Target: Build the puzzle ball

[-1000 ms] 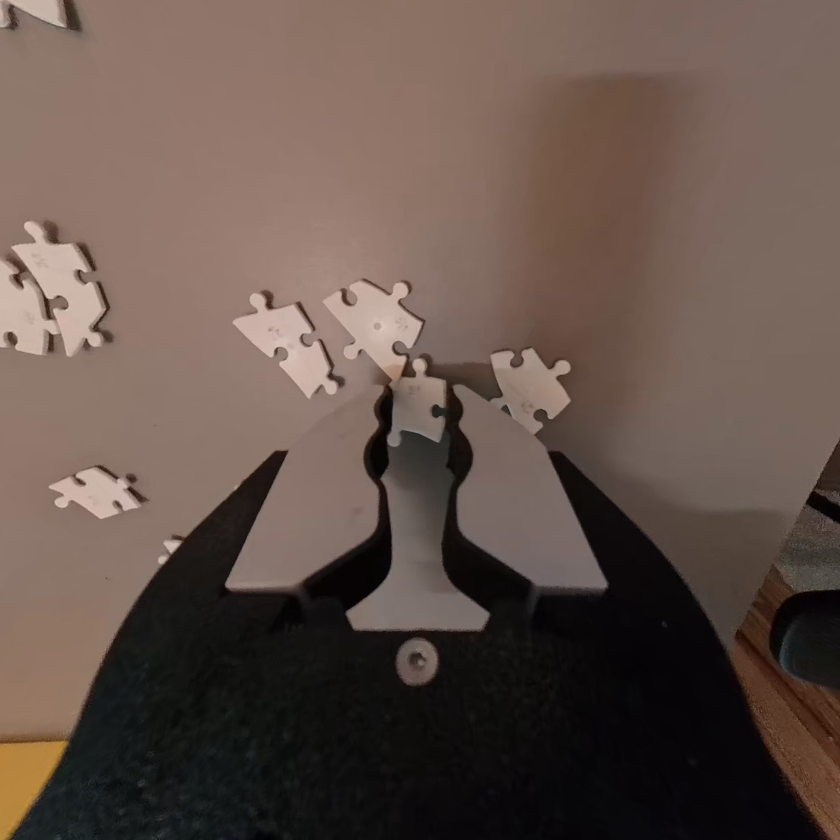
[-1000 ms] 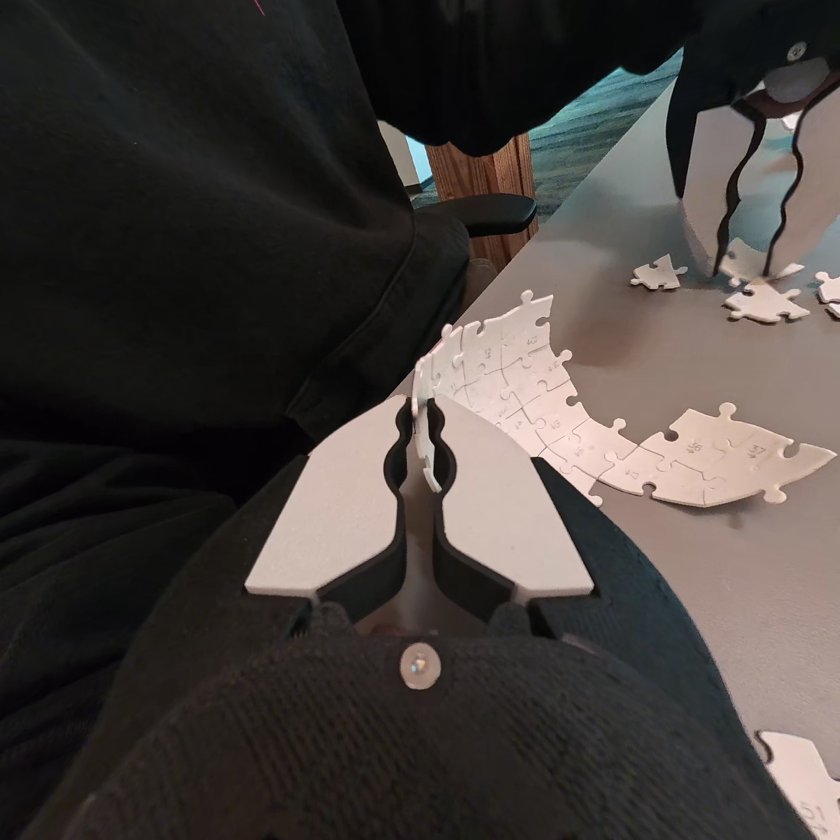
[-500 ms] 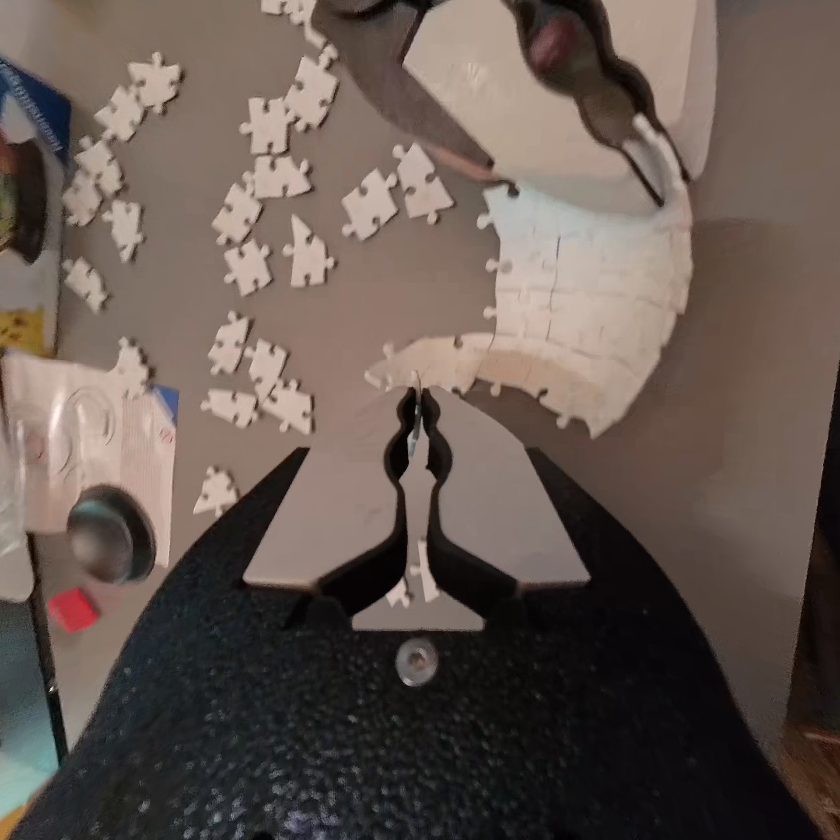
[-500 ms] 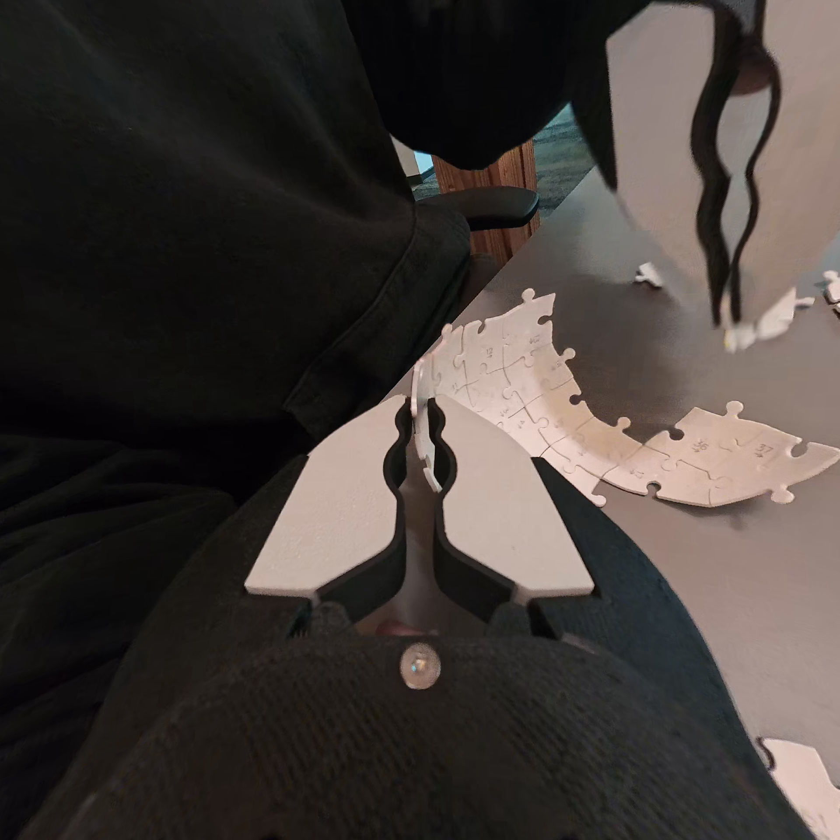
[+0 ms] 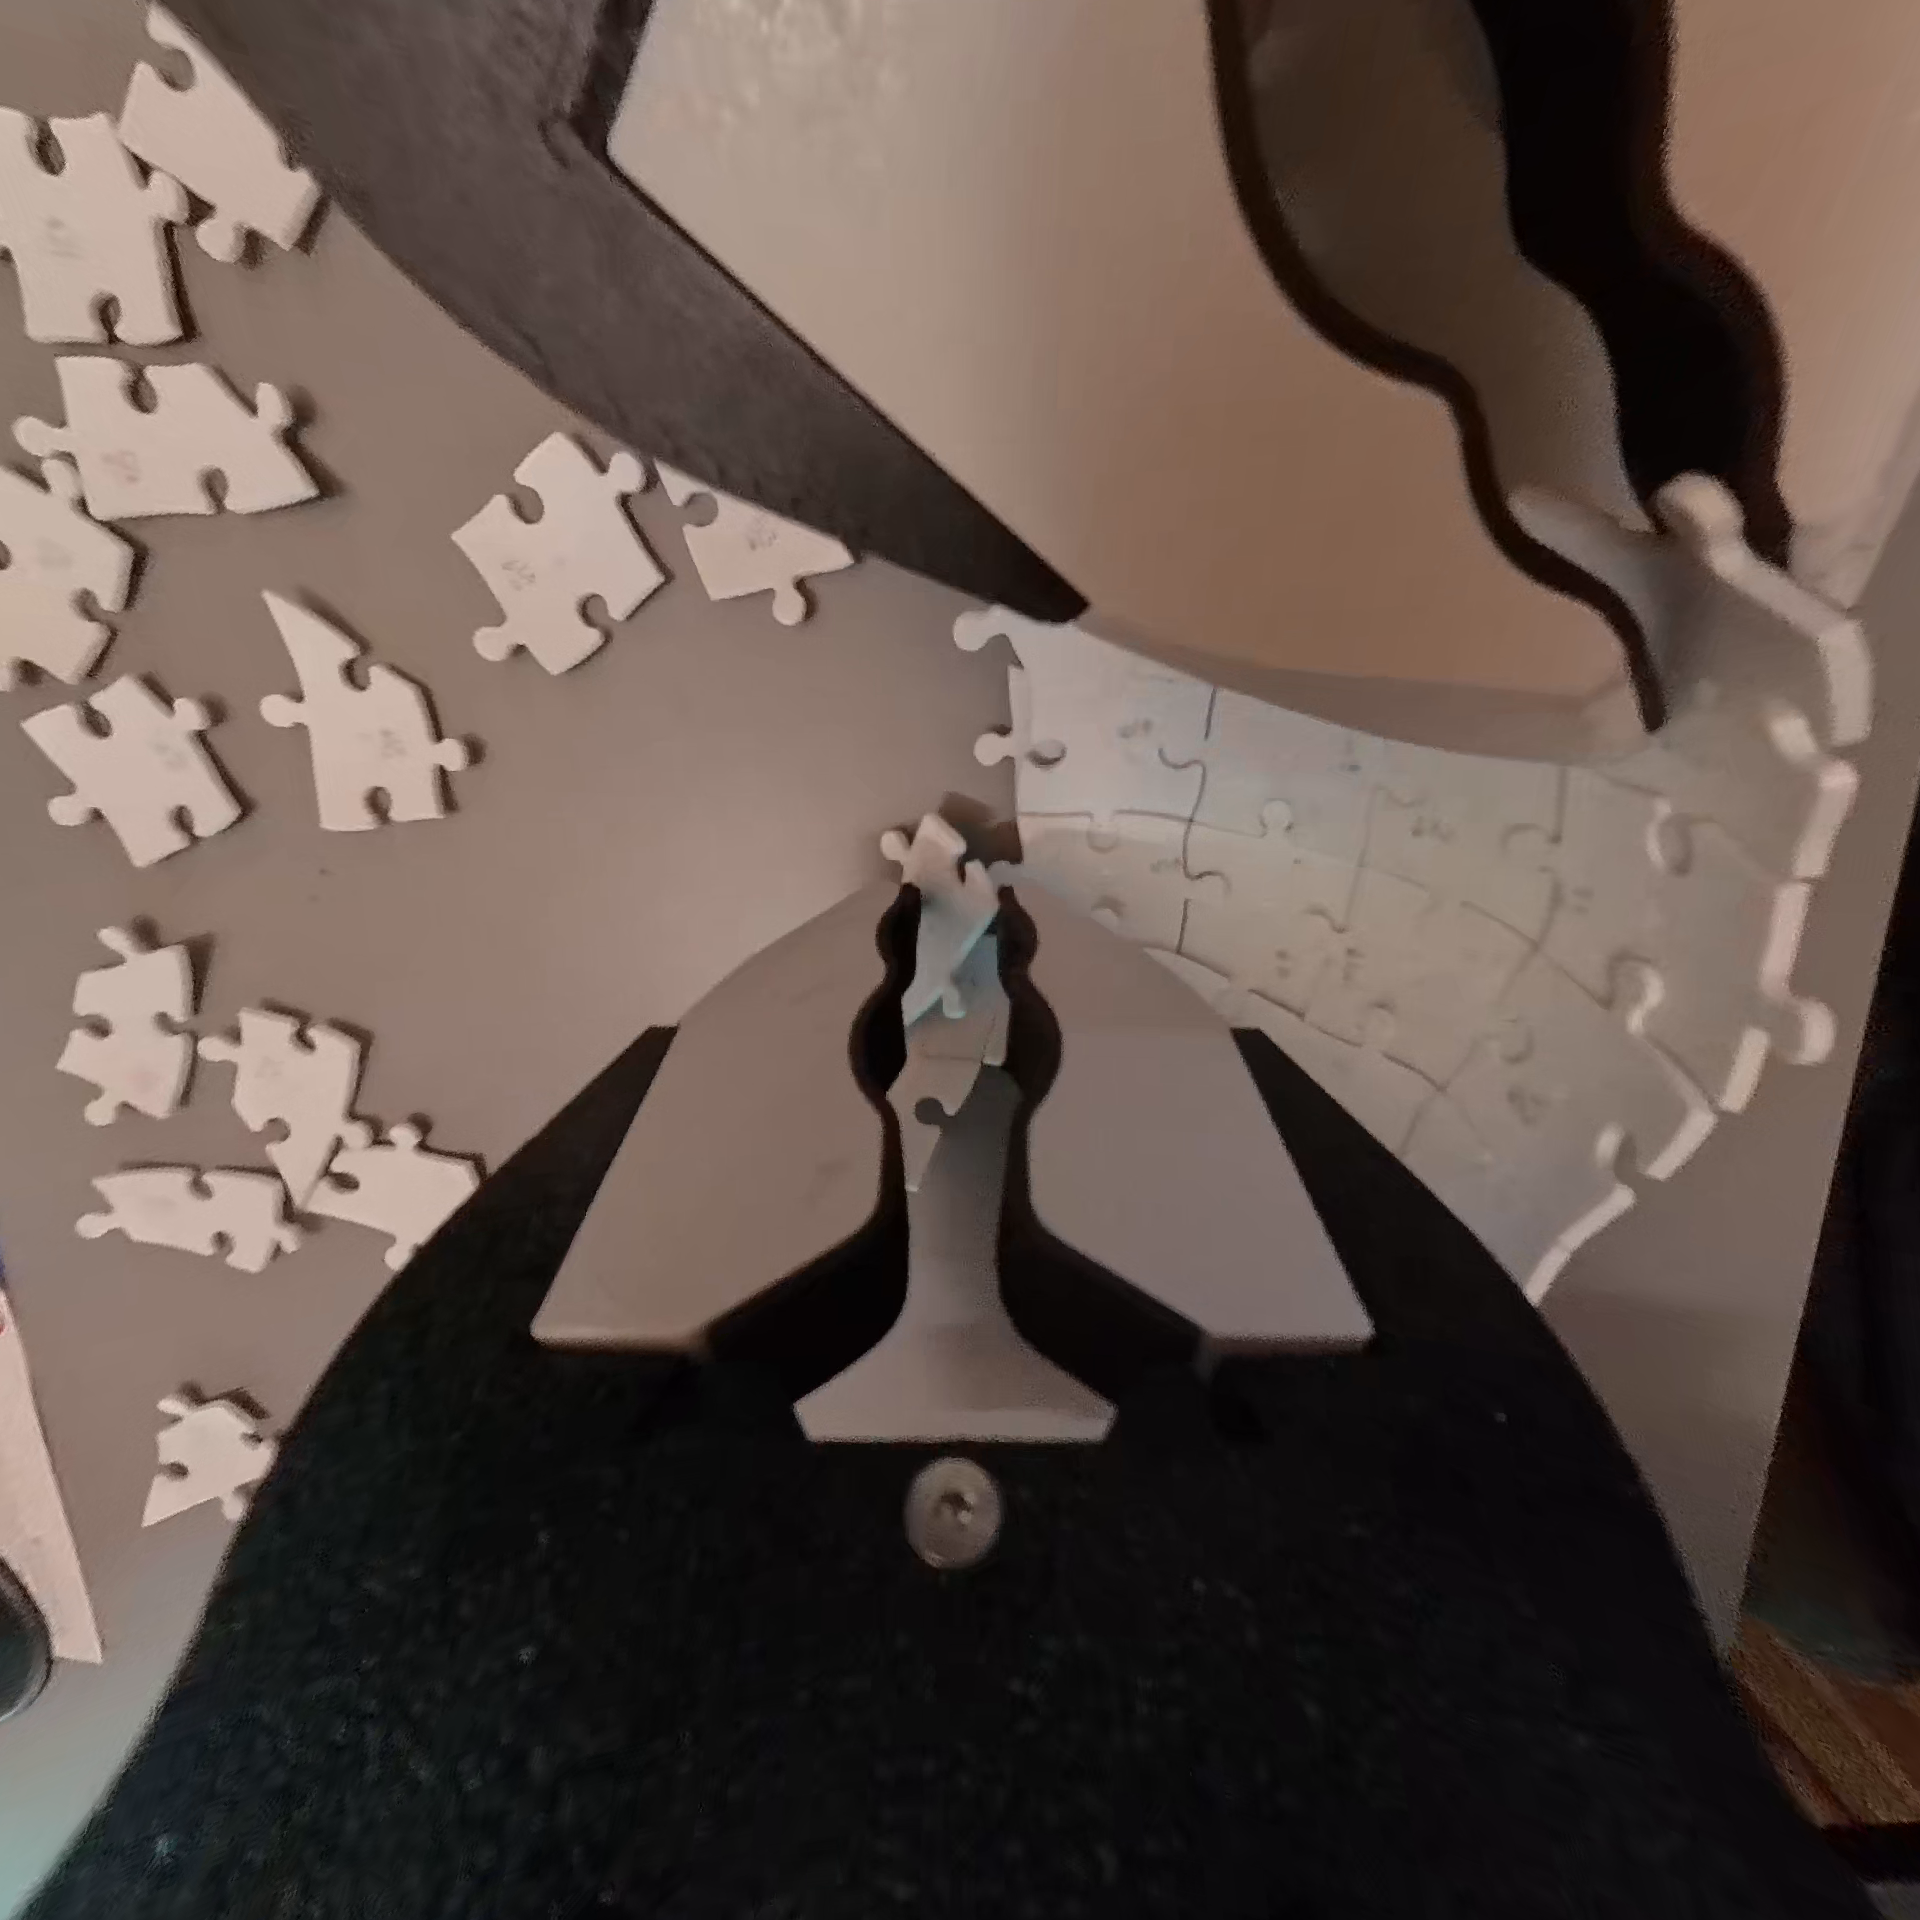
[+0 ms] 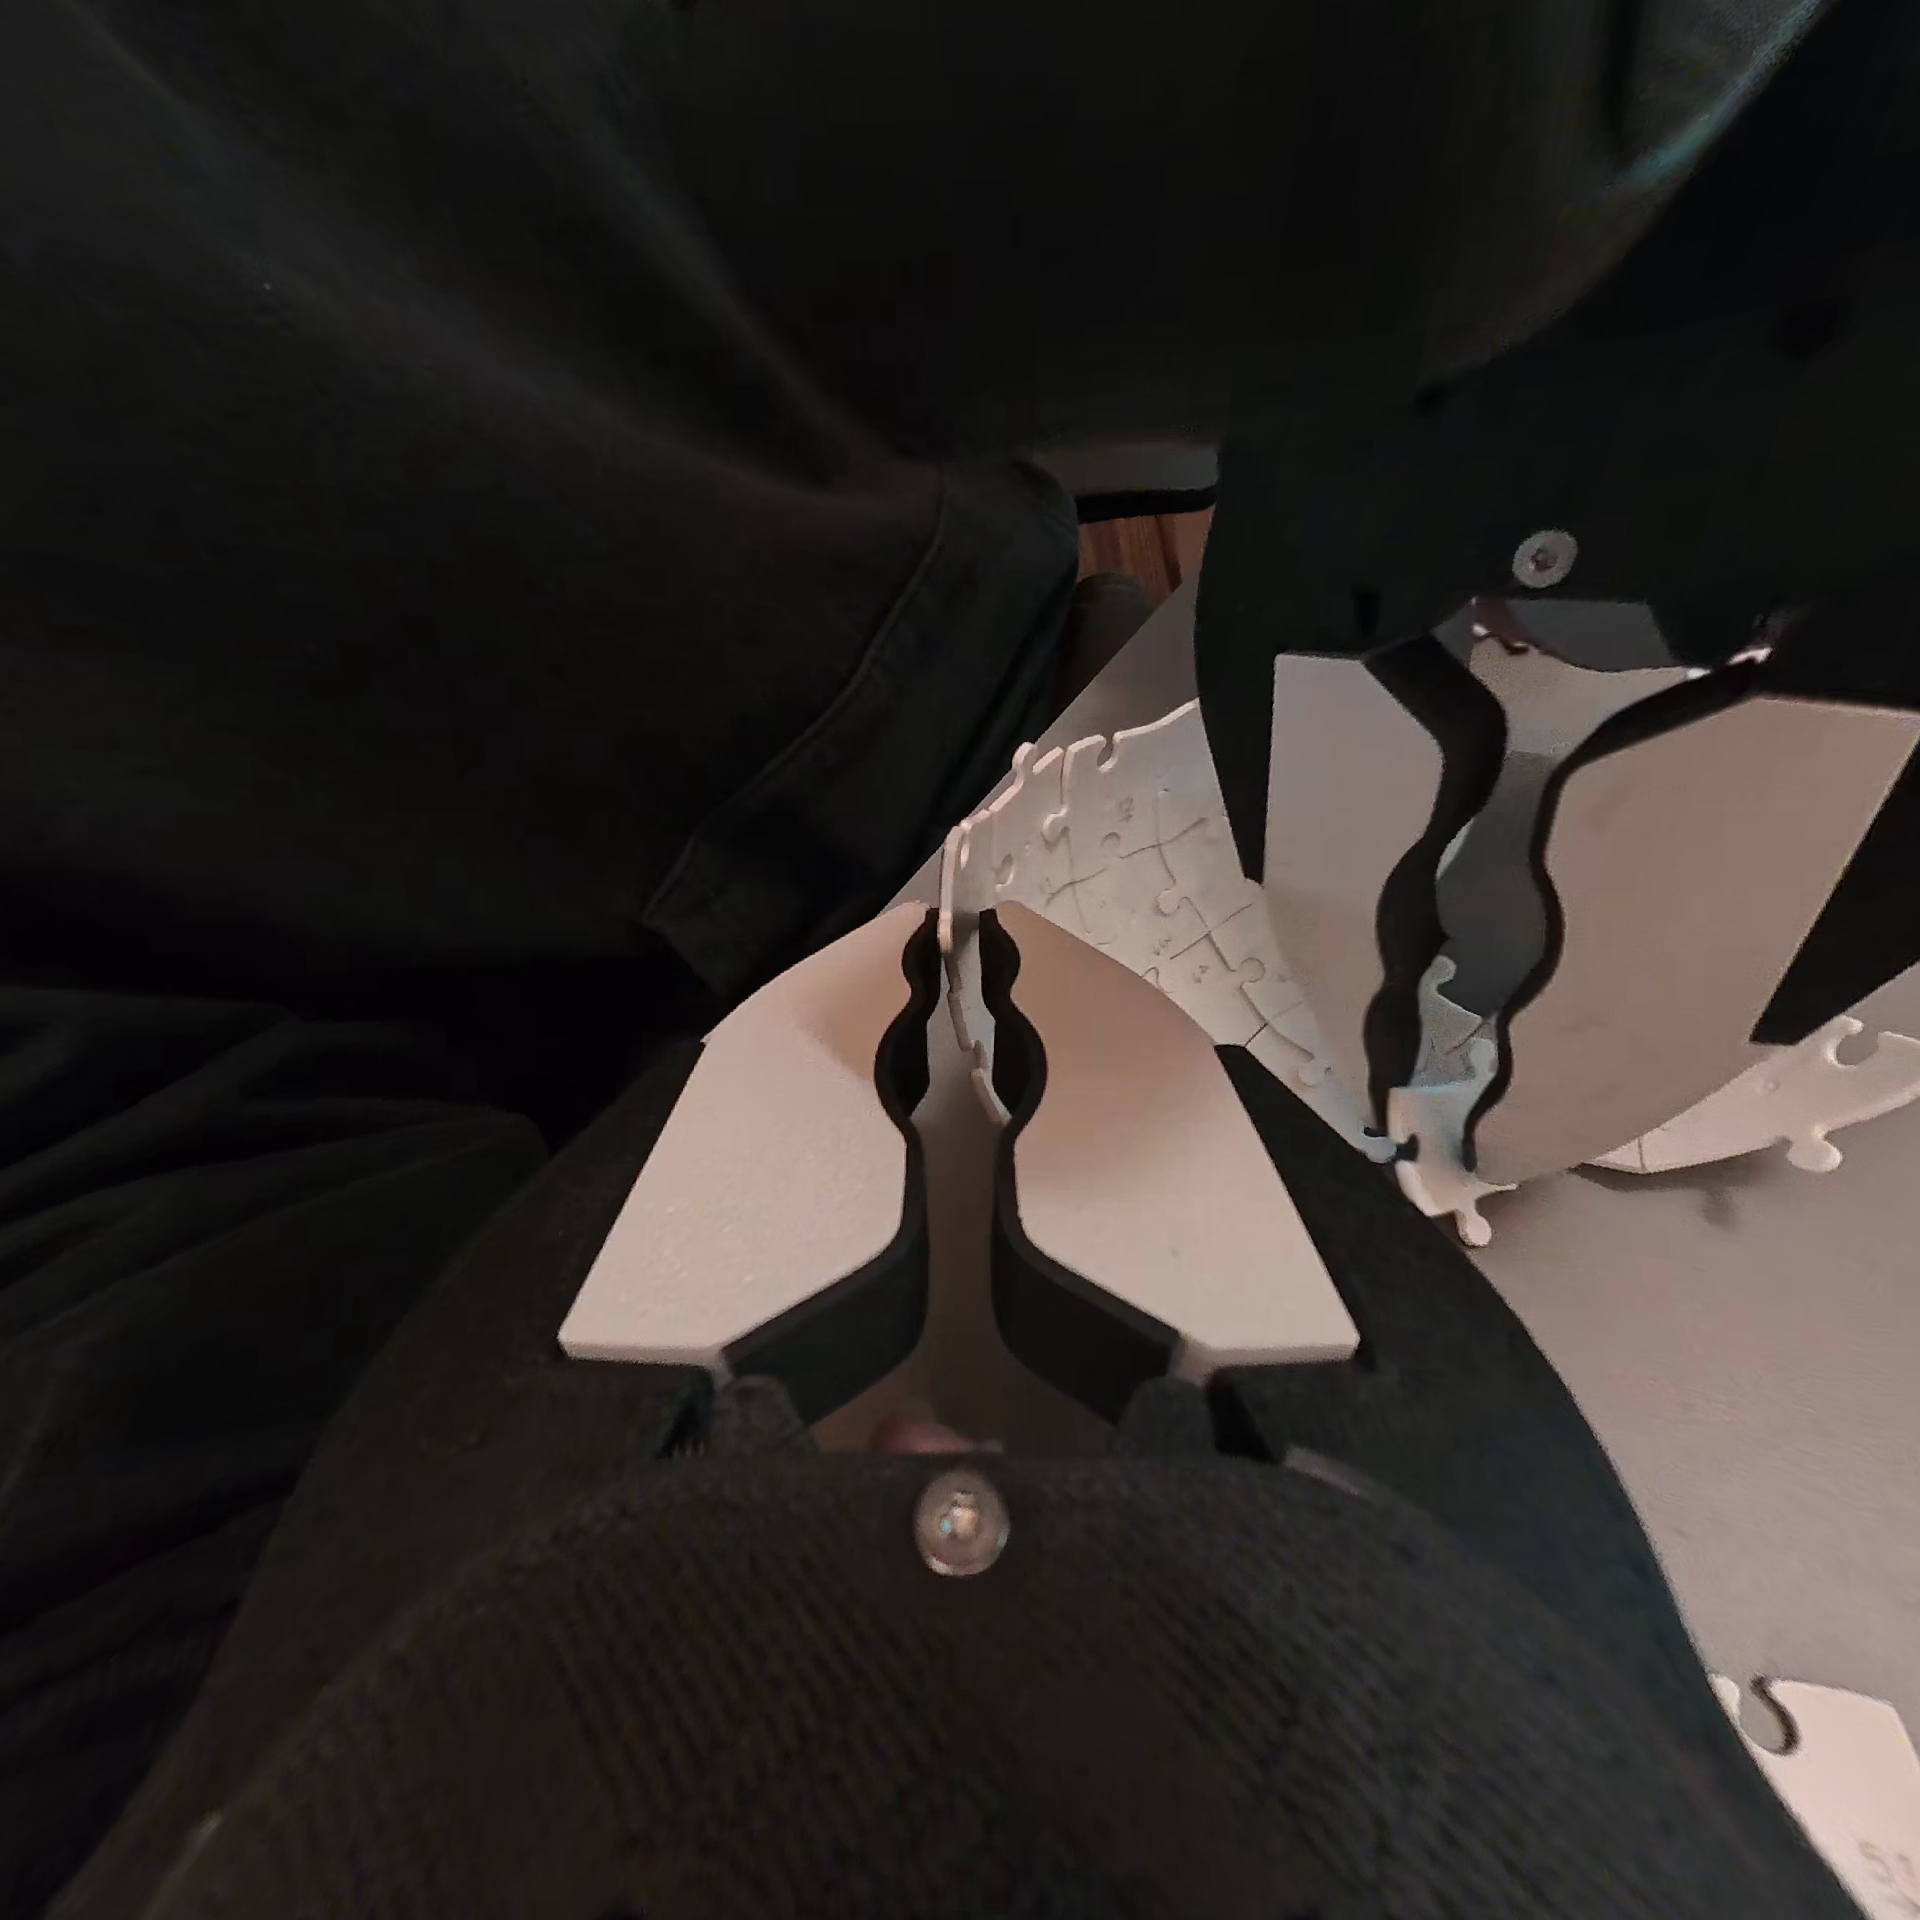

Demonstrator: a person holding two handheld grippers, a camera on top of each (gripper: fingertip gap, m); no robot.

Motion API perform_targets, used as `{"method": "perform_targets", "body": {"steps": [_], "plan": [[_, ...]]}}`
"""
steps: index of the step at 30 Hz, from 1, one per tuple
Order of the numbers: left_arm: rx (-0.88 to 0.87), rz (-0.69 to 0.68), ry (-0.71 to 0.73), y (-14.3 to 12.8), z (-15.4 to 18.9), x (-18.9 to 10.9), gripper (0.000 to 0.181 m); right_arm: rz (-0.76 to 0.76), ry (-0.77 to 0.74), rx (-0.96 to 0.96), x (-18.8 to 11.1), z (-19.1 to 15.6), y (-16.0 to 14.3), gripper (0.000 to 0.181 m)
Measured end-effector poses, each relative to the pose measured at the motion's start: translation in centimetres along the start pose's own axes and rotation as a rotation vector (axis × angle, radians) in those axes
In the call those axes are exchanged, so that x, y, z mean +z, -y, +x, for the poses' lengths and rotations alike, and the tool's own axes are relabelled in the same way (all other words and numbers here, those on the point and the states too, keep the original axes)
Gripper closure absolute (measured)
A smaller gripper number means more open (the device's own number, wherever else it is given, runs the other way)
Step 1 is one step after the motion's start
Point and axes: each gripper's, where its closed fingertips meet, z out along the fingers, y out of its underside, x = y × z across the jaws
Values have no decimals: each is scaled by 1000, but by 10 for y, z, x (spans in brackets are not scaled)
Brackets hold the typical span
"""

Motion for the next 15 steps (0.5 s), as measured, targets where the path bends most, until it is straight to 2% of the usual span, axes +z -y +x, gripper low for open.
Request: {"method": "perform_targets", "body": {"steps": [8,12,15], "plan": [[-106,133,-114,9,7,-20,152,-5,2,3,1,0,0,174],[-130,90,-15,-9,-10,-23,155,-11,3,4,3,0,-1,174],[-156,105,46,-15,-22,-30,151,-12,3,8,3,1,-1,173]]}}
